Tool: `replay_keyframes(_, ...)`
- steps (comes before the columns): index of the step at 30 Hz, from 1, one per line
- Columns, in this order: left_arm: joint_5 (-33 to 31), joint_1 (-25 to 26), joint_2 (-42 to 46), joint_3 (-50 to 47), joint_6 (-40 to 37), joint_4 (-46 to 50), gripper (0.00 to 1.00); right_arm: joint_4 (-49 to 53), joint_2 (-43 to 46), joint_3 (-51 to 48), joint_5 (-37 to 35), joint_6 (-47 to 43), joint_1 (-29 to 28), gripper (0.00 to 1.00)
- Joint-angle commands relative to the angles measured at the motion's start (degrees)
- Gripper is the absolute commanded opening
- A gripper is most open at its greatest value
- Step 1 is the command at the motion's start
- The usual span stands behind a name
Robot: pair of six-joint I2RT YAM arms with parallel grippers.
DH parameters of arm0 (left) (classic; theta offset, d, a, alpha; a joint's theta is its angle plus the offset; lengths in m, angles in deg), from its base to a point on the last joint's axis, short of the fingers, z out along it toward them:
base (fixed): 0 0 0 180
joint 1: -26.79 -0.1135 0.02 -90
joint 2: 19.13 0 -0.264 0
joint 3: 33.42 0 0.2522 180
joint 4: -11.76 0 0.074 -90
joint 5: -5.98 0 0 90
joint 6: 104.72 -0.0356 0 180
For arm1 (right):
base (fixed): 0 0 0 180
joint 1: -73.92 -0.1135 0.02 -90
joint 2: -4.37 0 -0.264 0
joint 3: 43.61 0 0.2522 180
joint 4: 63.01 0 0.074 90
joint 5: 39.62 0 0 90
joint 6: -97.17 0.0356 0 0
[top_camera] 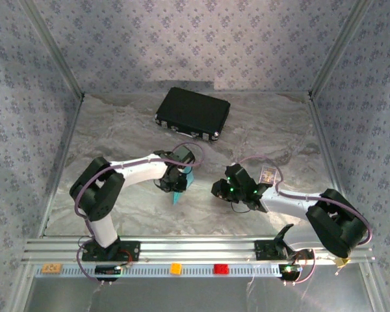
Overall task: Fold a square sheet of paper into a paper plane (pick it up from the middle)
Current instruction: Move the paper plane to the center of the table.
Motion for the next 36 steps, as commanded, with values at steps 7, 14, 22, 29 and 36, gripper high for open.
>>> replay_keyframes(7, -3.15, 2.7, -3.27, 1.38, 1.1, 2.31, 0.25, -0.58, 0.71, -1.06, -0.45, 0.65, -1.12, 0.19)
replay_keyframes(14, -4.37, 4.1, -2.0, 1.0, 5.09, 3.53, 0.35, 0.77, 3.99, -2.22, -1.63, 0.34, -1.18, 0.19)
replay_keyframes(22, -6.49, 5.67, -1.47, 1.33, 11.6, 4.47, 0.37, 2.03, 7.35, -3.65, -1.99, 0.1, -0.89, 0.2)
replay_keyframes(29, -8.91, 6.43, 1.13, 3.36, 14.78, 6.6, 0.37, 4.54, 10.02, -3.23, -1.73, -1.35, 0.19, 0.21)
replay_keyframes(36, -9.63, 6.82, 6.21, 3.45, 16.86, 7.1, 0.4, 9.2, 14.51, -3.08, -1.99, -3.04, 2.69, 0.21)
